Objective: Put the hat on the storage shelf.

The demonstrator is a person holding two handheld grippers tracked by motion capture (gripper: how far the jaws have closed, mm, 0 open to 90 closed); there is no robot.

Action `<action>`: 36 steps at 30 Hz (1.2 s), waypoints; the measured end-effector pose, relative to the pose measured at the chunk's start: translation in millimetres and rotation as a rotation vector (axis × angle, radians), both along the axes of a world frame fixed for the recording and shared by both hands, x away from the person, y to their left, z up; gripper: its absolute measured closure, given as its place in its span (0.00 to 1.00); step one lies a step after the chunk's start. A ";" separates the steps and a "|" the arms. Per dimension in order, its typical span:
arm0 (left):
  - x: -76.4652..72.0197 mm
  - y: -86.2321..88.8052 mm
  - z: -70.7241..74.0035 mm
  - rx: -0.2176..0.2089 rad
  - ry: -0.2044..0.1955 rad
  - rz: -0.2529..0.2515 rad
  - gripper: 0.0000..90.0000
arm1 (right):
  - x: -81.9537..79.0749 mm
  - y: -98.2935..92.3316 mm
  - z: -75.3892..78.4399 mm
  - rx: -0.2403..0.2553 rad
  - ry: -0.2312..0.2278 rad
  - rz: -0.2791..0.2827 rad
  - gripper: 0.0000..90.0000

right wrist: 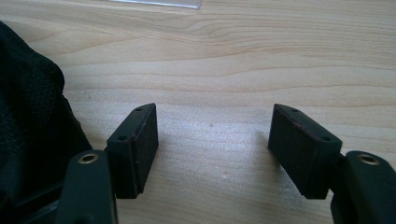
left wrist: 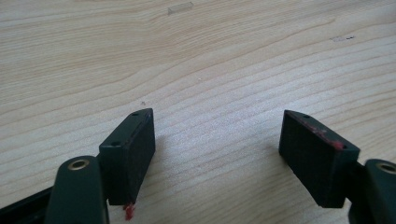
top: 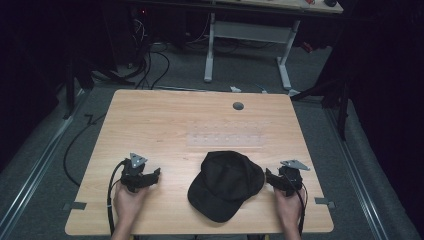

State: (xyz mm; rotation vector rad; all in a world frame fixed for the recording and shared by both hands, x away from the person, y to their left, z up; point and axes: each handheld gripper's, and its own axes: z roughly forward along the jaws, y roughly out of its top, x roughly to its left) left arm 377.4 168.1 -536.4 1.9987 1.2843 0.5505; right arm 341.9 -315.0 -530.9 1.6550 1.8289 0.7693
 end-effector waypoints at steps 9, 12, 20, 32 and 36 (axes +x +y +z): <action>0.0 0.0 0.0 0.000 0.000 0.000 0.30 | 0.0 0.1 0.1 0.006 0.002 -0.003 0.37; 0.0 0.0 0.0 -0.001 0.000 0.001 0.30 | 0.2 -0.7 0.2 0.010 0.002 0.002 0.38; 0.1 0.0 0.0 -0.001 0.000 0.000 0.30 | -1.5 -1.4 0.2 -0.001 -0.002 0.018 0.40; 0.2 0.4 0.1 -0.005 0.002 -0.002 0.30 | -7.9 -9.9 4.7 0.075 -0.032 0.012 0.48; 0.2 0.5 0.0 -0.006 0.001 -0.001 0.30 | -13.7 -12.8 11.1 0.104 -0.056 0.012 0.50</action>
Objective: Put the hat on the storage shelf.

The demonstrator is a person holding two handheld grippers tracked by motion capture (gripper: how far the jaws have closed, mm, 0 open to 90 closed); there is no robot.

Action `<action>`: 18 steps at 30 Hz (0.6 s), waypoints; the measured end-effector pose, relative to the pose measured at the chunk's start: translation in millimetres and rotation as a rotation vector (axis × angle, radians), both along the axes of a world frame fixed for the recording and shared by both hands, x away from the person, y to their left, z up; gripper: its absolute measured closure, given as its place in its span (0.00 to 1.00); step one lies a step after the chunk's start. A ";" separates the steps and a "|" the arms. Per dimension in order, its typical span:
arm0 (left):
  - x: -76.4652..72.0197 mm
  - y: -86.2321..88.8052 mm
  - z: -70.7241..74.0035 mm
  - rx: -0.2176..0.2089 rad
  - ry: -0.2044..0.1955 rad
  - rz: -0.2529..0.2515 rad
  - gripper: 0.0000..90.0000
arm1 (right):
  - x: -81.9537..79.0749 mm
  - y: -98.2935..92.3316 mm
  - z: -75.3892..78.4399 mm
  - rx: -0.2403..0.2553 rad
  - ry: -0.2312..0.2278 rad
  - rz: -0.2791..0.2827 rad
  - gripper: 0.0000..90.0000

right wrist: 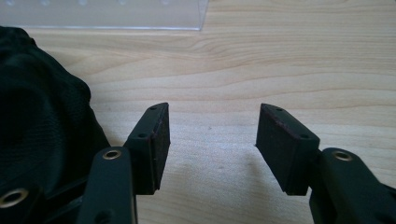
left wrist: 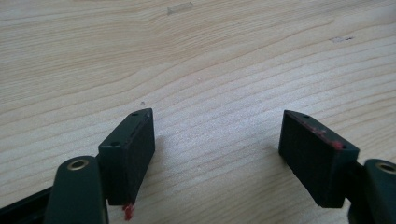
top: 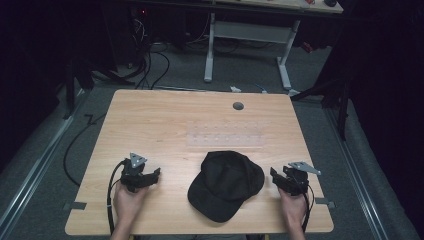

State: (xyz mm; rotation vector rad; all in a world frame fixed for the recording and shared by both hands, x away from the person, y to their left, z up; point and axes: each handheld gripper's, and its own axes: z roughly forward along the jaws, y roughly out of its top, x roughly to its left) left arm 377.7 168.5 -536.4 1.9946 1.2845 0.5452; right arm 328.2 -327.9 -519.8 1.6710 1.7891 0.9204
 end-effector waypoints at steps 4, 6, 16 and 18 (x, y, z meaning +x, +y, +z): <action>0.0 0.0 0.0 0.000 0.000 0.000 0.30 | -5.2 -3.2 6.1 0.047 -0.014 0.020 0.49; 0.0 0.0 0.1 0.001 0.001 -0.001 0.31 | -6.1 -3.1 7.1 0.076 0.003 0.036 0.47; 0.1 0.8 0.2 -0.007 0.003 0.000 0.31 | -23.4 1.6 27.0 0.094 -0.072 0.101 0.44; 0.1 0.8 0.2 -0.007 0.003 0.000 0.31 | -26.2 4.8 31.6 0.100 -0.085 0.126 0.43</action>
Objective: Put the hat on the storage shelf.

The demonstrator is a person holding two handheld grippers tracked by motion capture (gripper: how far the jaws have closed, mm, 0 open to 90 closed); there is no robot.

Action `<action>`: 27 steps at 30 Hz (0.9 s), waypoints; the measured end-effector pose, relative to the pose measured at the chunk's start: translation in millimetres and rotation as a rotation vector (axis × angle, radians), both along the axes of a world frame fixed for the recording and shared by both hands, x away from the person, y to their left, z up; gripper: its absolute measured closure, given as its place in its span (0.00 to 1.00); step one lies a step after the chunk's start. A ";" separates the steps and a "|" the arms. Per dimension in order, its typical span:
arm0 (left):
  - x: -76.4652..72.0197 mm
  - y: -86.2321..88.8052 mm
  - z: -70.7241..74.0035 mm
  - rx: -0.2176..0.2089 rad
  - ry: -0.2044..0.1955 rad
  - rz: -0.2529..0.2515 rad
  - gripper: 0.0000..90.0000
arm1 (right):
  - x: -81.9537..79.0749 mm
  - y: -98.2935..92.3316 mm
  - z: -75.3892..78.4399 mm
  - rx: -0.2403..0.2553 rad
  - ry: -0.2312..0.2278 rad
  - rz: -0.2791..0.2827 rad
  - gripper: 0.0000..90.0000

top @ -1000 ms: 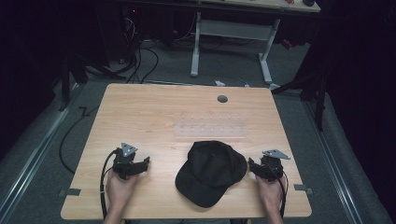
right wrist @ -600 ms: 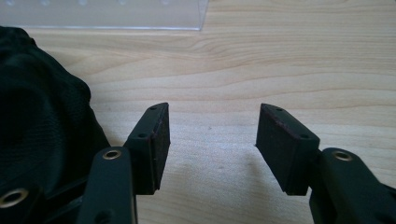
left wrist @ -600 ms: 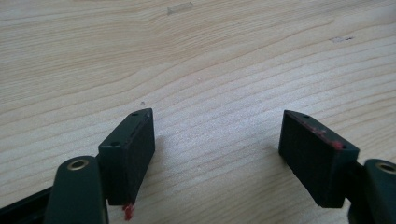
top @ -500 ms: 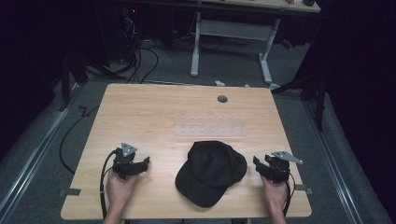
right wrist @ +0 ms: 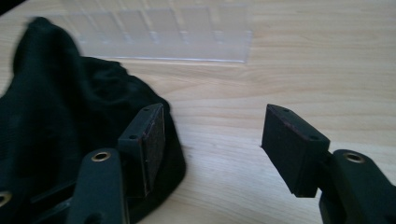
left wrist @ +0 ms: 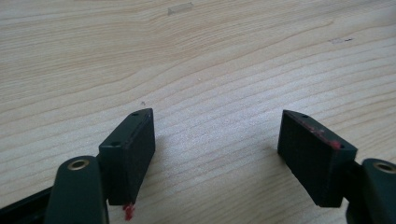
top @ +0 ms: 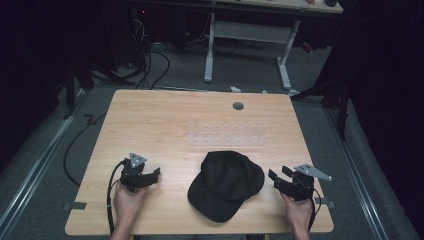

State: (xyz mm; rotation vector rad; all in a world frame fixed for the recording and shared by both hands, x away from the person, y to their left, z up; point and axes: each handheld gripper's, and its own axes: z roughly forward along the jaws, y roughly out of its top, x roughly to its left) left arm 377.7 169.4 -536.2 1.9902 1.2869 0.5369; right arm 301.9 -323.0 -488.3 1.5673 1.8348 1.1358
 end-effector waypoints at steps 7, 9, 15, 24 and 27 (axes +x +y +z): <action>0.1 0.2 -0.1 -0.003 -0.001 0.001 0.31 | -5.5 18.7 13.2 0.006 -0.031 0.088 0.37; 0.1 0.0 -0.1 -0.001 -0.002 0.002 0.31 | -5.3 23.3 15.7 0.009 -0.031 0.113 0.36; 0.1 0.1 -0.1 -0.002 -0.002 0.002 0.31 | -2.7 37.5 25.5 0.006 -0.035 0.167 0.34; 0.2 0.3 -0.1 -0.004 -0.002 0.002 0.31 | 13.7 64.1 30.0 -0.039 -0.011 0.233 0.33; 0.1 0.4 -0.1 -0.006 -0.001 0.002 0.31 | 21.1 71.4 29.9 -0.041 0.008 0.241 0.33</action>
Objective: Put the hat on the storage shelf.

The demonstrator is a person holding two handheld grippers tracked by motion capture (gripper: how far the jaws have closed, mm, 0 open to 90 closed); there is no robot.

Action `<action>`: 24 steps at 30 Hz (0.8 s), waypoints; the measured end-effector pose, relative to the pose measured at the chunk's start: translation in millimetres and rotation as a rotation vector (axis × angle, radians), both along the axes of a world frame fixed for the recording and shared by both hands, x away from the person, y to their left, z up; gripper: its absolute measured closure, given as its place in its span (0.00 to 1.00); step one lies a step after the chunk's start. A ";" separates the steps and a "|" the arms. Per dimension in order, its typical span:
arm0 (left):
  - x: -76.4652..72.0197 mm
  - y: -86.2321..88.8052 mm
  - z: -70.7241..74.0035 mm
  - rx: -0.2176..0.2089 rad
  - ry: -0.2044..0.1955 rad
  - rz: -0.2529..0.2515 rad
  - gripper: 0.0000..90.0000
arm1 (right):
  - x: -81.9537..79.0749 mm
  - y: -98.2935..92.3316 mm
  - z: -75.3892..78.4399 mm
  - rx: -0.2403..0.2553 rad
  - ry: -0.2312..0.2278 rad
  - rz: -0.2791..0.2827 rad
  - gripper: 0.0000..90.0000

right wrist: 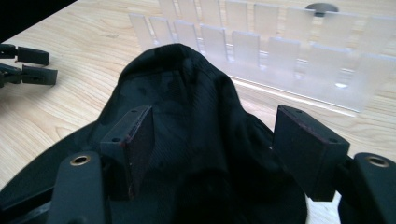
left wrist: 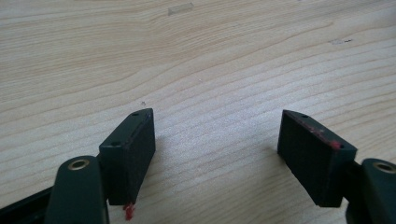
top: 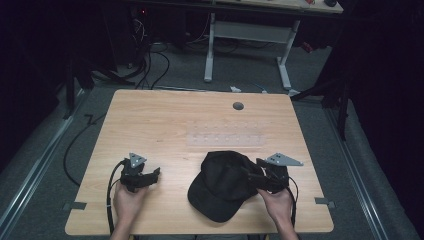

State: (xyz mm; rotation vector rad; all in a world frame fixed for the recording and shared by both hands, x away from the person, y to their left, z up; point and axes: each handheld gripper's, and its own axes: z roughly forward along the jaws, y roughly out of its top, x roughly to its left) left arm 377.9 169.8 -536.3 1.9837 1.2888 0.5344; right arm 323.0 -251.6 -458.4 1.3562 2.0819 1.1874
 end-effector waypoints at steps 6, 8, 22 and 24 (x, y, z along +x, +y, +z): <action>0.3 -0.2 0.0 0.000 -0.001 0.003 0.31 | 15.0 12.4 -0.6 -0.022 0.021 0.010 0.37; 0.3 -0.6 -0.1 0.005 -0.002 0.003 0.32 | 20.1 13.5 -3.0 -0.028 0.033 0.007 0.39; 0.4 -0.2 0.0 0.000 -0.001 0.002 0.31 | 32.2 11.8 -11.8 -0.055 0.130 0.020 0.72; 0.4 -0.4 0.0 0.003 -0.001 0.002 0.31 | 33.6 10.9 -14.4 -0.042 0.135 0.032 0.80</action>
